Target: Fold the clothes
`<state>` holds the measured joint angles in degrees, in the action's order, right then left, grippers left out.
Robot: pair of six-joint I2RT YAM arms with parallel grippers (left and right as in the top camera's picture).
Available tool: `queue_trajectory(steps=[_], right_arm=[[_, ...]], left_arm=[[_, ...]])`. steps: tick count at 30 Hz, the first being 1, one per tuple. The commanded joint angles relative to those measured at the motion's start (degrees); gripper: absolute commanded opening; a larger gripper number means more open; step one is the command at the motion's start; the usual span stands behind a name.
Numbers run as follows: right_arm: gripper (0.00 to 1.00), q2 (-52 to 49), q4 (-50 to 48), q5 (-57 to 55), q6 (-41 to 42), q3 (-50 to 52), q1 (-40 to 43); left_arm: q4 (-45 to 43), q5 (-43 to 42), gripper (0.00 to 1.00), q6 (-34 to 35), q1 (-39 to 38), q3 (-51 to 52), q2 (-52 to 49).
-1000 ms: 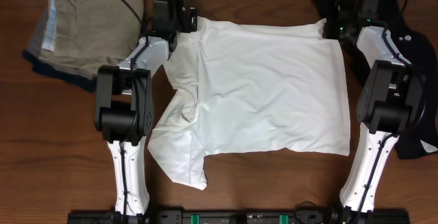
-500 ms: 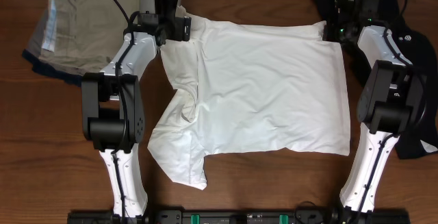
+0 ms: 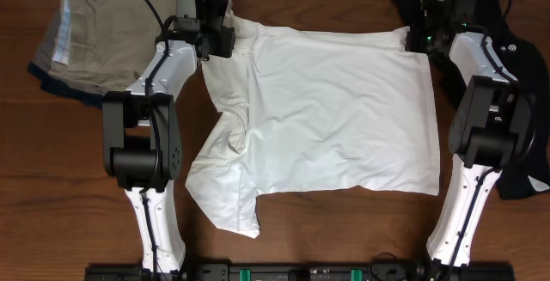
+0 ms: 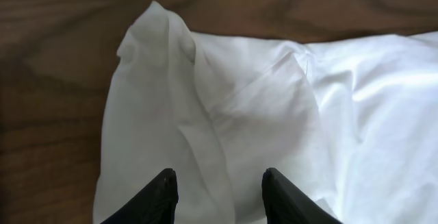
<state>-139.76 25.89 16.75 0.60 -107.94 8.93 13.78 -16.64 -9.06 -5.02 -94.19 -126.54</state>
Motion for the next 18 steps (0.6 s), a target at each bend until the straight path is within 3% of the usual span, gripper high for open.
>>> queue_trajectory(steps=[1,11,18], right_arm=[[0.01,0.0,1.0,-0.5,0.0,0.0,0.2],[0.01,0.0,1.1,-0.4,0.0,0.0,0.2],[0.01,0.0,1.8,-0.5,-0.5,0.0,0.2]], left_arm=[[0.6,-0.9,0.42,-0.3,0.1,-0.2,0.9],[2.2,-0.9,0.42,0.4,-1.6,-0.2,0.7],[1.5,-0.7,0.42,19.5,-1.3,-0.2,-0.5]])
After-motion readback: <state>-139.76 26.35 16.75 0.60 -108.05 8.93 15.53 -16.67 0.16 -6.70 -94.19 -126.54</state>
